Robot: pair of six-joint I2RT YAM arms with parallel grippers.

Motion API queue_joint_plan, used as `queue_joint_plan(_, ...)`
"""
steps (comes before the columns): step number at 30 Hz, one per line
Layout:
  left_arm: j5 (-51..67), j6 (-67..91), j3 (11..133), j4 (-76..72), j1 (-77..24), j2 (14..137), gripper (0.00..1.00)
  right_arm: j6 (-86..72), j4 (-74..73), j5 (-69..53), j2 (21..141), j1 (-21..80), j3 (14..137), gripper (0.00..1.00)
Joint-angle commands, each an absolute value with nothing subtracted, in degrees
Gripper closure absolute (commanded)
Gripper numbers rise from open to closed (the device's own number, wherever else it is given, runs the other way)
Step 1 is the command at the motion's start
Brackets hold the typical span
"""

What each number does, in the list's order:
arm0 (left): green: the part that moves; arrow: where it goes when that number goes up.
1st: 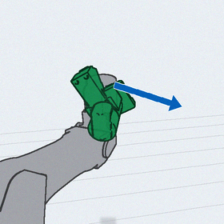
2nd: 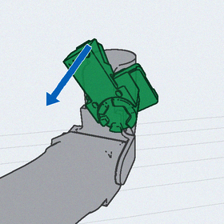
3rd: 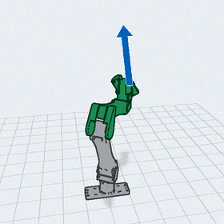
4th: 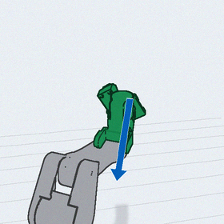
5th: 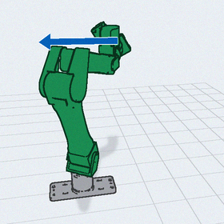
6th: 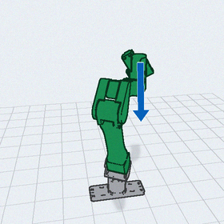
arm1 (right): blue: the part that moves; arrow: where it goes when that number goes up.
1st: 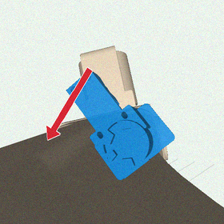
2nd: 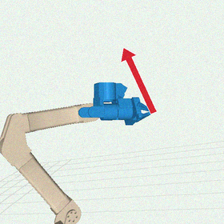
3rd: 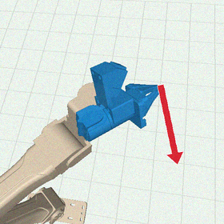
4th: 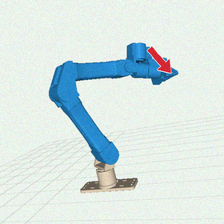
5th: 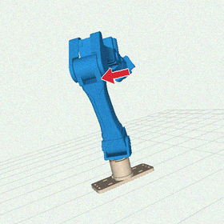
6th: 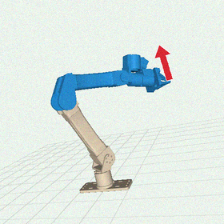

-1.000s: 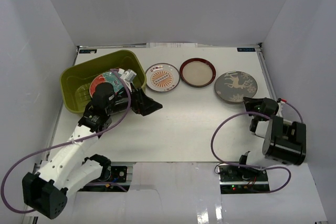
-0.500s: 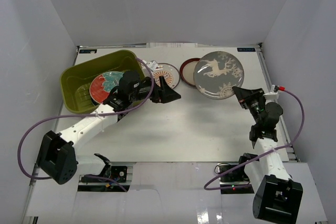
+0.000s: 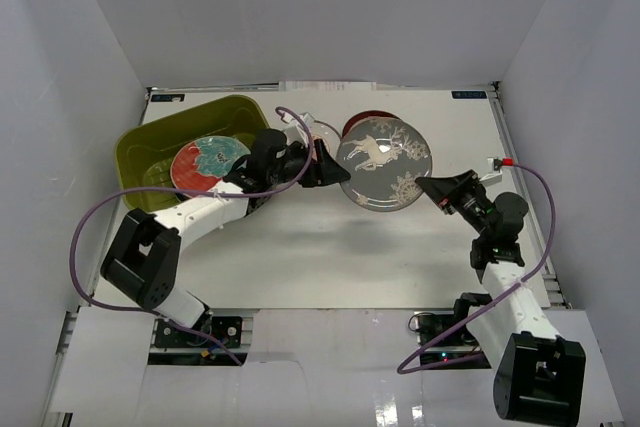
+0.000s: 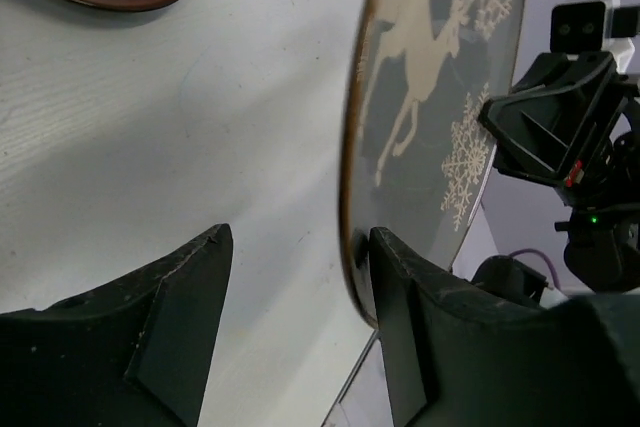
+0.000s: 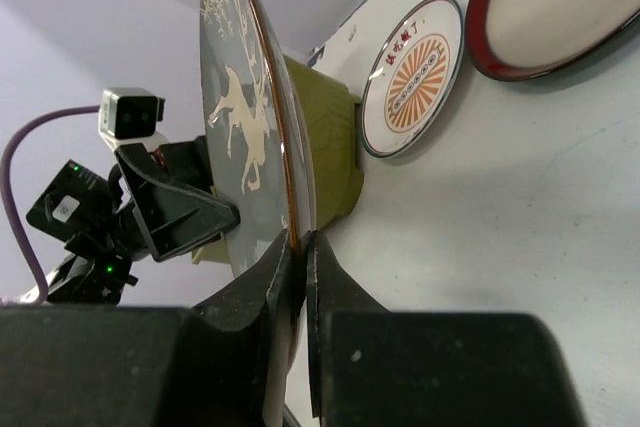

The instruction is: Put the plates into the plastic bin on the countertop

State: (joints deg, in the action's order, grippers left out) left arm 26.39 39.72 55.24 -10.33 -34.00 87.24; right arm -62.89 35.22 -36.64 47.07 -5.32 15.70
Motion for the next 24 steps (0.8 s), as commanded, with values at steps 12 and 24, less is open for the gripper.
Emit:
queue_joint_plan(12,21.2,39.1,56.8,-11.6,-34.5,83.1,1.00,-66.5,46.2,-40.2,50.4,1.9,17.8,0.89)
queue_joint_plan(24,21.5,51.8,50.6,-2.7,-10.8,55.4,1.00,-60.7,38.7,-40.6,48.1,3.7,19.5,0.21)
